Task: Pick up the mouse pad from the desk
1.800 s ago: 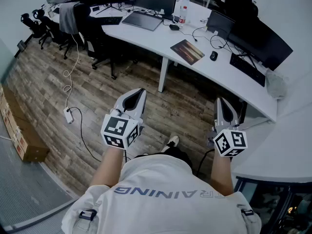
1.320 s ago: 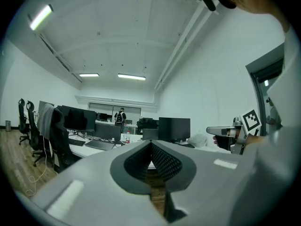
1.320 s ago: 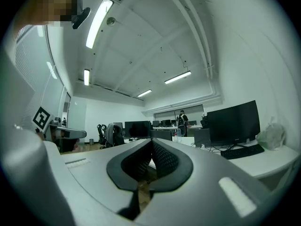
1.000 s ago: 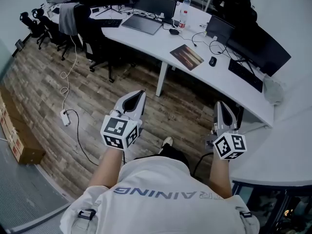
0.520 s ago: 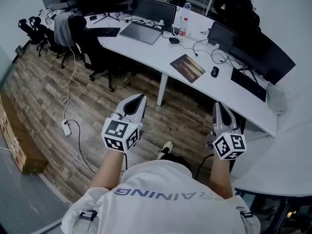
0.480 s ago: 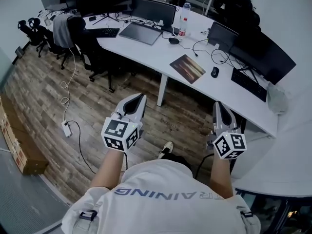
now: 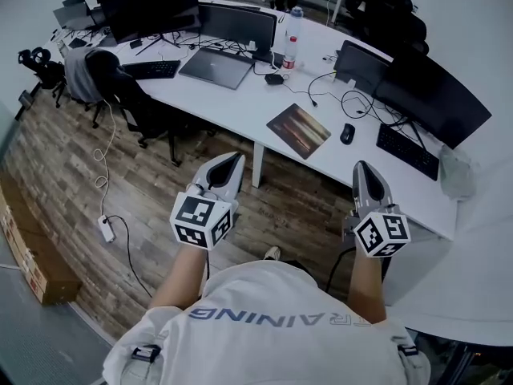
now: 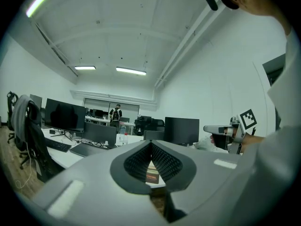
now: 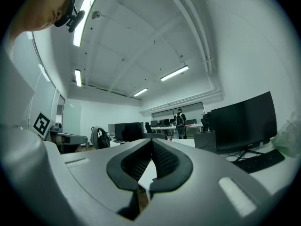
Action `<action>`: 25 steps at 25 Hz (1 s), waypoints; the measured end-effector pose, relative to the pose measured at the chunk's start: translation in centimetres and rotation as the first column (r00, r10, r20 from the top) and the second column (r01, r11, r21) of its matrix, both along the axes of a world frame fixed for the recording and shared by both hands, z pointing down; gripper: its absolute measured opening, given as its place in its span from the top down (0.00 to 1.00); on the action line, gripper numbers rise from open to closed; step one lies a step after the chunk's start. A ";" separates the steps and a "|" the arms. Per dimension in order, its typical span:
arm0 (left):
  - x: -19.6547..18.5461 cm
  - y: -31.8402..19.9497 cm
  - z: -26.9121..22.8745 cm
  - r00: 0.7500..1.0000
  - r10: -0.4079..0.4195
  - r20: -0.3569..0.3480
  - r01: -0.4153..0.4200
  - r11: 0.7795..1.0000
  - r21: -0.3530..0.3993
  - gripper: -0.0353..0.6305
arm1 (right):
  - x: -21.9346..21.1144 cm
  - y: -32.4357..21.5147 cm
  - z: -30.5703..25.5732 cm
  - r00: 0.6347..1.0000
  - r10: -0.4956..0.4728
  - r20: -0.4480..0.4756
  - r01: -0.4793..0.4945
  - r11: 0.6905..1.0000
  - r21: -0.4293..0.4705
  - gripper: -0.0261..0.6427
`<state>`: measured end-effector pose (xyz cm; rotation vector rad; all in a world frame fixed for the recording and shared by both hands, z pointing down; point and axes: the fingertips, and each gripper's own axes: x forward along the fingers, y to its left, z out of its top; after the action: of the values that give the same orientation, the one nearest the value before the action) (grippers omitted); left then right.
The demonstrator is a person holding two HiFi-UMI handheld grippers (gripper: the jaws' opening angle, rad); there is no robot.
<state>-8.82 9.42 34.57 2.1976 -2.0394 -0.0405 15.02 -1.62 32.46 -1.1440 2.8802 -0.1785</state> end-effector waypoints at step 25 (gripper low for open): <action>-7.3 -23.2 1.9 0.960 0.281 0.002 -0.280 0.958 -0.056 0.95 | -8.1 -16.4 2.1 0.981 0.189 -0.039 -0.191 0.980 -0.062 0.94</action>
<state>-16.17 -13.74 36.49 2.4321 -1.6905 0.0562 6.92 -18.01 34.60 -1.4380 2.7897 -0.2502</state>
